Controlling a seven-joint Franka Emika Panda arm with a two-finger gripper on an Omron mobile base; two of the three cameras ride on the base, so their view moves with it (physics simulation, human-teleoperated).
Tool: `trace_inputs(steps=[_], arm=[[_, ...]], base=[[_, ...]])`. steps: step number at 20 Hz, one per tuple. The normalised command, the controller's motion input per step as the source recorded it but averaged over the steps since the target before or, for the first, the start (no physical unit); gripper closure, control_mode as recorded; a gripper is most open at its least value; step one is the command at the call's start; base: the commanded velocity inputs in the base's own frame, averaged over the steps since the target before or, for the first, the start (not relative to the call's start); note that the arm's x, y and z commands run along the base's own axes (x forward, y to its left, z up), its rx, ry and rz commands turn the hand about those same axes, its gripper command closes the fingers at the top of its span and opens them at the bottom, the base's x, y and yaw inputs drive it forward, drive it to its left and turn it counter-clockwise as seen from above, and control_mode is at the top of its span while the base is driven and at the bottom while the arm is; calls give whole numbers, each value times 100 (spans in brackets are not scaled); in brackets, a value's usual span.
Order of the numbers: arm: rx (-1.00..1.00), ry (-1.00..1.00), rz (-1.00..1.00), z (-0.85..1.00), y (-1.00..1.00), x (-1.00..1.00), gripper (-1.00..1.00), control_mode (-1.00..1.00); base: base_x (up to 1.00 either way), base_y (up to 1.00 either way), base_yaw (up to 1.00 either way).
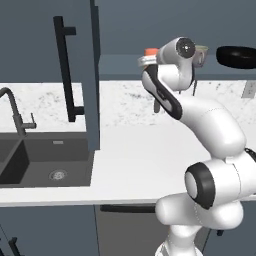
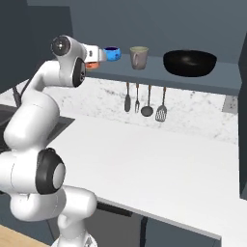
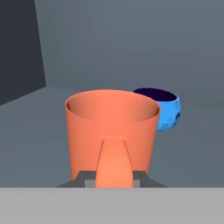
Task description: Gather all objects into one cabinet and sort the glasses and bowls to opposite sides.
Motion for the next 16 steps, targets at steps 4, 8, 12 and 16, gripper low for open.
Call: trace_inputs(steps=[4, 8, 12, 16], arm=[[0, 0, 0, -3, 3, 37, 100, -100], [0, 0, 0, -2, 3, 34, 100, -100], [0, 0, 0, -3, 3, 29, 100, -100], [0, 0, 0, -2, 1, 22, 100, -100]], base=[[0, 0, 0], [0, 0, 0], [0, 0, 0], [0, 0, 0]])
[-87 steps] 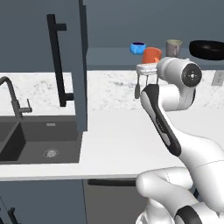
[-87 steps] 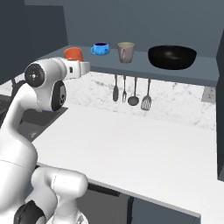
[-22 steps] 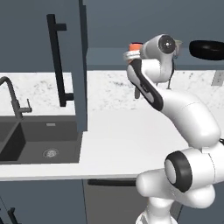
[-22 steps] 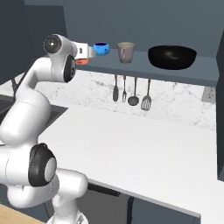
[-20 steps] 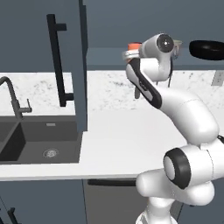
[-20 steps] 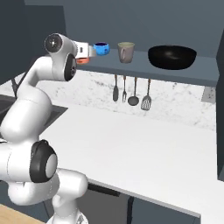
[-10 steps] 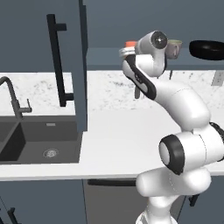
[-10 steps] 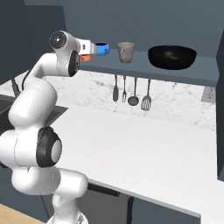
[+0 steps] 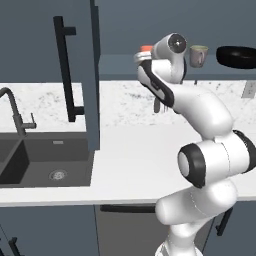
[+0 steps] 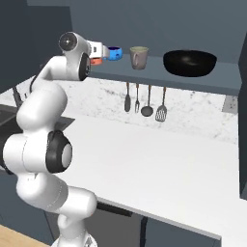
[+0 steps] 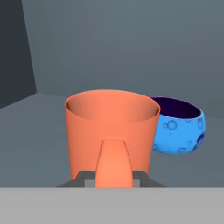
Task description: Gather all objects into one cabinet and sort the glasses and bowls to opposite sides.
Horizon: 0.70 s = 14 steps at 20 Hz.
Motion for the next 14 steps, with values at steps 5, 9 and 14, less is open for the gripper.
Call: trace_inputs(steps=[5, 9, 14], arm=[[0, 0, 0, -4, 8, 18, 100, -100], [-2, 0, 0, -12, 27, 13, -100, -100], [-1, 0, 0, -6, 14, 3, -100, -100]], base=[[0, 0, 0], [0, 0, 0], [0, 0, 0]])
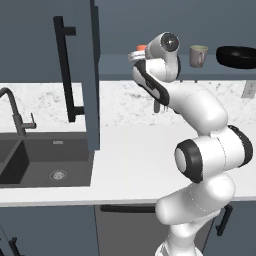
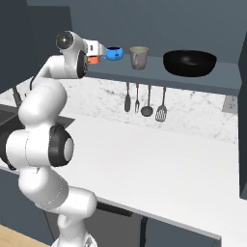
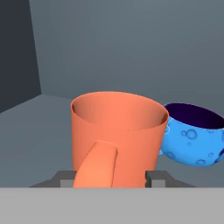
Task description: Gather all objects into one cabinet and sort the glasses and bowls to opposite sides.
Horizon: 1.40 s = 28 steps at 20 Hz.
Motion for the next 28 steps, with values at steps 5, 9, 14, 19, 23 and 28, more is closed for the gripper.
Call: trace_inputs(steps=[5, 9, 14, 19, 23, 28], arm=[[0, -1, 0, 0, 0, -4, -100, -100], [0, -4, -2, 0, -6, -25, -100, -100], [0, -10, -6, 6, -16, -51, -100, -100], [0, -9, -5, 5, -22, -96, -100, -100], [0, -1, -7, 0, -22, -100, -100, -100], [0, -2, -10, 0, -18, -100, -100, -100]], base=[[0, 0, 0], [0, 0, 0], [0, 0, 0], [0, 0, 0], [0, 0, 0], [0, 0, 0]])
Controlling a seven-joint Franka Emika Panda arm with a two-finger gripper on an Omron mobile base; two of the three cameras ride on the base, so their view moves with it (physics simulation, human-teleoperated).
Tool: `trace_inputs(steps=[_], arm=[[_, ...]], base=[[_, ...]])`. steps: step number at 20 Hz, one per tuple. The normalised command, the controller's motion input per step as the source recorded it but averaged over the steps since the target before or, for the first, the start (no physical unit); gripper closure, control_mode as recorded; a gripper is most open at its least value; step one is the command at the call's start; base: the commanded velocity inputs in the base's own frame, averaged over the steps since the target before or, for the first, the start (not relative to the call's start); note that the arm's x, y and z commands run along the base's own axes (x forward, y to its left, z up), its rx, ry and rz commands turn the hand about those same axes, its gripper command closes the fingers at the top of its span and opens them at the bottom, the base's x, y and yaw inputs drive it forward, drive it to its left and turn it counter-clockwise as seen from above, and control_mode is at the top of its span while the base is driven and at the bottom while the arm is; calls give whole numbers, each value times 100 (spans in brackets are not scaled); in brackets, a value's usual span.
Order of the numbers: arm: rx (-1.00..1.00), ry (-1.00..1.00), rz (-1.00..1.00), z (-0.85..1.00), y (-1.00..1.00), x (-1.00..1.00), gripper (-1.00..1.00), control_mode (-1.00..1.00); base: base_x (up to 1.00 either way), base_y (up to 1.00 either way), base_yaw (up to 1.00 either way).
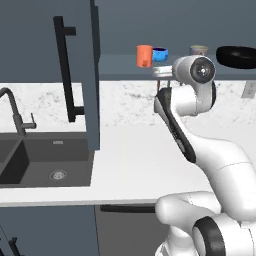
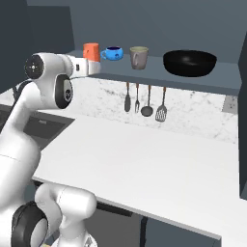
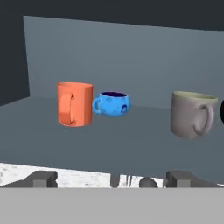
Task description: Gather all objects into one cabinet and sort the glasses and bowls to opposite sides.
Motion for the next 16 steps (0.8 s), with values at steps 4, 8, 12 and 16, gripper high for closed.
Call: trace_inputs(steps=[4, 8, 12, 16], arm=[[0, -5, -10, 3, -24, -100, -100, -100], [0, -7, -8, 9, -31, -100, -100, -100], [0, -11, -7, 3, -26, -100, -100, -100], [0, -13, -7, 0, -21, -100, -100, -100]], base=[[0, 0, 0], [0, 0, 0], [0, 0, 0], [0, 0, 0]])
